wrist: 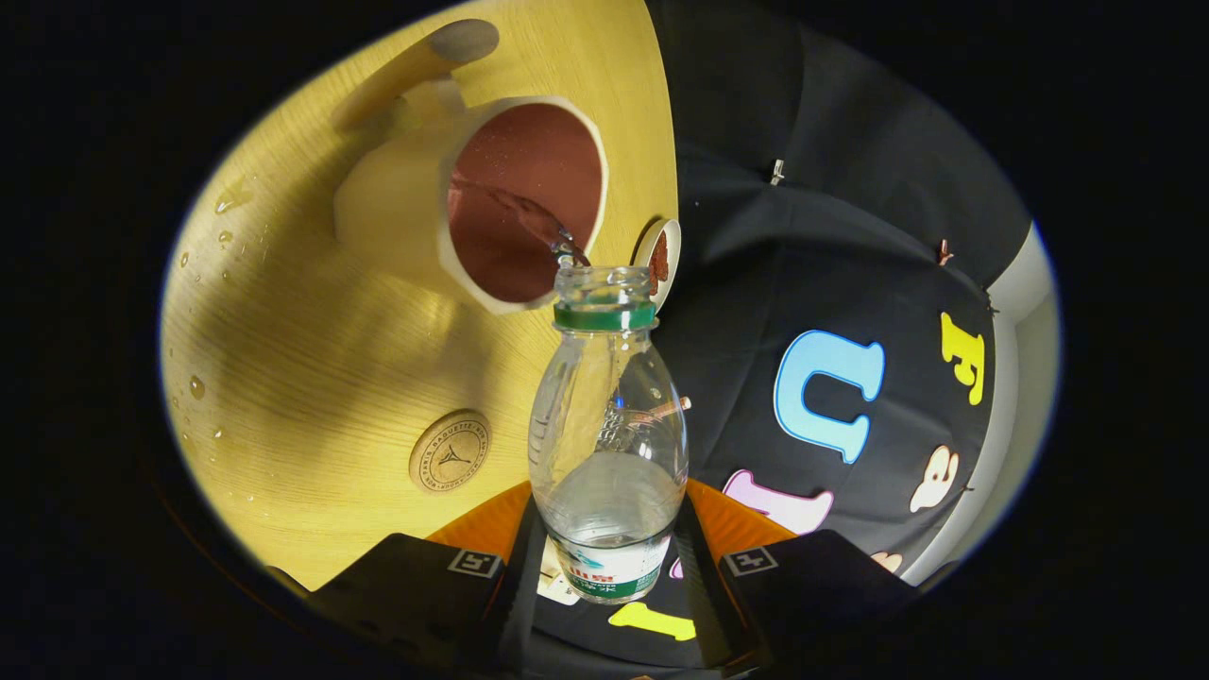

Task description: Take the bottle from table, then pour the juice into the cup, finally place the bottle on the coaster

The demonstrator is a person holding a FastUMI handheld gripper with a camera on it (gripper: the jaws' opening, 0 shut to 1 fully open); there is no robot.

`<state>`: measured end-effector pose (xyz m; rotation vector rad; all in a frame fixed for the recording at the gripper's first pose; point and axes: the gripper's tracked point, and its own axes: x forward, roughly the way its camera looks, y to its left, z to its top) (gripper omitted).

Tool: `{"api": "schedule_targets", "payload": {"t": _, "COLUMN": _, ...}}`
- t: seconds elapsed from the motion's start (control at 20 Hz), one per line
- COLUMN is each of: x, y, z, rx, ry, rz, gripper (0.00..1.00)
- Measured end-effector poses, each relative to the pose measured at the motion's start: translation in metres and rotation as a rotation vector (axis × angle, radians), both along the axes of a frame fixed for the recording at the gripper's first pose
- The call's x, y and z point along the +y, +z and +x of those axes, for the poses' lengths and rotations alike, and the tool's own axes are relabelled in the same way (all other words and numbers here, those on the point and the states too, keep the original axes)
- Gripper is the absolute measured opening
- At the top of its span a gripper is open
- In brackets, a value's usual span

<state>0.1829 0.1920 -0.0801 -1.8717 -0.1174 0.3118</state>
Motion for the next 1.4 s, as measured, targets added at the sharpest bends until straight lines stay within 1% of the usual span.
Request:
{"api": "schedule_targets", "payload": {"t": 0.15, "x": 0.003, "y": 0.005, "z": 0.003, "rx": -0.024, "ry": 0.025, "rz": -0.033, "gripper": 0.70}}
{"api": "schedule_targets", "payload": {"t": 0.4, "x": 0.005, "y": 0.010, "z": 0.006, "rx": -0.042, "ry": 0.039, "rz": -0.066, "gripper": 0.70}}
{"api": "schedule_targets", "payload": {"t": 0.95, "x": 0.020, "y": 0.018, "z": 0.007, "rx": -0.081, "ry": 0.139, "rz": -0.181, "gripper": 0.70}}
{"api": "schedule_targets", "payload": {"t": 1.25, "x": 0.023, "y": 0.025, "z": 0.010, "rx": -0.111, "ry": 0.153, "rz": -0.234, "gripper": 0.69}}
{"api": "schedule_targets", "payload": {"t": 1.4, "x": 0.023, "y": 0.026, "z": 0.005, "rx": -0.121, "ry": 0.170, "rz": -0.252, "gripper": 0.70}}
